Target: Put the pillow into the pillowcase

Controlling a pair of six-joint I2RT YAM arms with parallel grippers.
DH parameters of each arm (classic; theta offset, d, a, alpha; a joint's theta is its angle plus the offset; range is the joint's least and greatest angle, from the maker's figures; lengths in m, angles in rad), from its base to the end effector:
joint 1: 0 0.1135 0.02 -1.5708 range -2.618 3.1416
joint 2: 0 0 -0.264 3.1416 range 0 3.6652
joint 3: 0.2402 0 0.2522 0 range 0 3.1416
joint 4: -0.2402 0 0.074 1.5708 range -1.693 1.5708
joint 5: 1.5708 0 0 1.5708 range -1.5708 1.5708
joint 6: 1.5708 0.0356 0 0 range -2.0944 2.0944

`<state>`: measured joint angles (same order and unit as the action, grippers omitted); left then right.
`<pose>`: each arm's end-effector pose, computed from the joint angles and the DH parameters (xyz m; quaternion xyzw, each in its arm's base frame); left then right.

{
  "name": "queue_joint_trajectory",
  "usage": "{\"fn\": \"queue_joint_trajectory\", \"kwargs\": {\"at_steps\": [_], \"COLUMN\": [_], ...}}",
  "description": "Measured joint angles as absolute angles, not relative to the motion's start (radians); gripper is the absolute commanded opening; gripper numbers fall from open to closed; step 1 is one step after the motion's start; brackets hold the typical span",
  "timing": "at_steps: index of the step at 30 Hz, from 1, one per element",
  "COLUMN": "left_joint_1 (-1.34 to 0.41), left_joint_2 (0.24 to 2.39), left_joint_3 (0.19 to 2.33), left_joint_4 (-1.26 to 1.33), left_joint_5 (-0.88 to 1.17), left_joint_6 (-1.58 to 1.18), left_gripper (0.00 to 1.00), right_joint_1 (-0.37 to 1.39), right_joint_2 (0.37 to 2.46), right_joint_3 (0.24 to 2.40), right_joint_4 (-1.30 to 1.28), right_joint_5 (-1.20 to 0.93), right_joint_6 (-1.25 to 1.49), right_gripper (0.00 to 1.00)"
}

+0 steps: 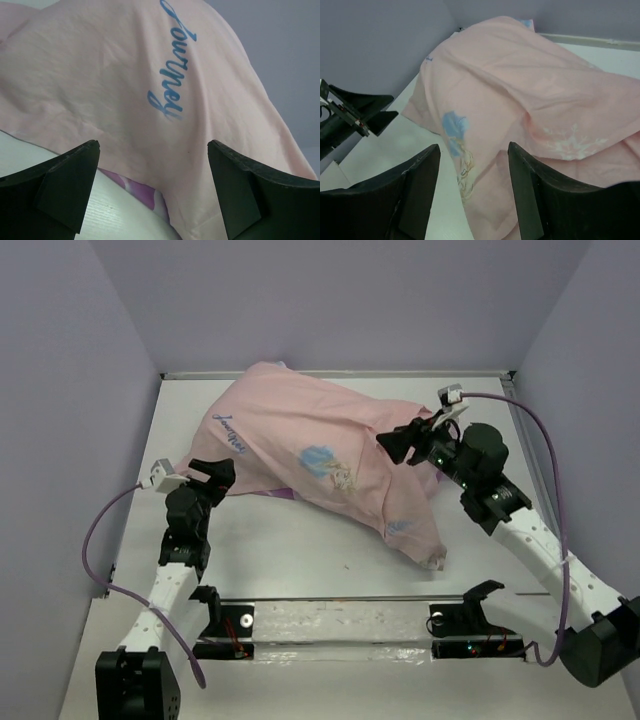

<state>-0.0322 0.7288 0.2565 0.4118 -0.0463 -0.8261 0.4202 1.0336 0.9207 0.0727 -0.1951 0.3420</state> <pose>0.1778 -0.0041 0.2247 -0.2961 0.6652 -0.2698 0.6301 0.2199 0.1058 0.3680 -0.0955 0.7146 0.3216 0.6139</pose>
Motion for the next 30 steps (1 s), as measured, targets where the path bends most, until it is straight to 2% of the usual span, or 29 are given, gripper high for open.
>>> {"fn": "queue_joint_trajectory", "kwargs": {"at_steps": [3,4,8,11,13,14,15,16,20,24,30], "left_joint_1": [0.006,0.014,0.038,0.056,0.069,0.077,0.083,0.089,0.096,0.097,0.100], "left_joint_2": [0.758,0.774,0.889,0.989,1.034,1.052,1.064,1.074,1.082,1.109,1.272], "left_joint_3": [0.236,0.233,0.231,0.233,0.233,0.233,0.233,0.232,0.216,0.205,0.231], "left_joint_4": [0.498,0.524,0.617,0.677,0.696,0.713,0.727,0.743,0.839,0.931,1.028], "left_joint_5": [-0.038,-0.037,-0.028,-0.014,-0.007,-0.007,-0.005,-0.004,0.010,0.031,0.054], "left_joint_6": [-0.871,-0.883,-0.922,-0.944,-0.956,-0.962,-0.968,-0.978,-1.005,-1.018,-1.040], "left_gripper": [0.99,0.99,0.99,0.99,0.99,0.99,0.99,0.99,0.99,0.99,0.99], "right_joint_1": [0.464,0.464,0.462,0.437,0.421,0.416,0.412,0.411,0.404,0.405,0.405], "right_joint_2": [1.014,1.032,1.164,1.204,1.185,1.157,1.128,1.075,0.934,0.764,0.601], "right_joint_3": [0.868,0.867,0.866,0.825,0.813,0.807,0.802,0.801,0.801,0.773,0.596], "right_joint_4": [0.047,0.042,0.012,-0.027,-0.044,-0.050,-0.060,-0.076,-0.094,-0.156,-0.305], "right_joint_5": [-0.184,-0.169,-0.075,0.034,0.088,0.119,0.142,0.159,0.133,0.109,0.086], "right_joint_6": [0.329,0.327,0.321,0.361,0.376,0.382,0.385,0.388,0.389,0.403,0.508], "right_gripper": [0.49,0.41,0.23,0.21,0.28,0.36,0.55,0.66,0.81,0.84,0.85]}}
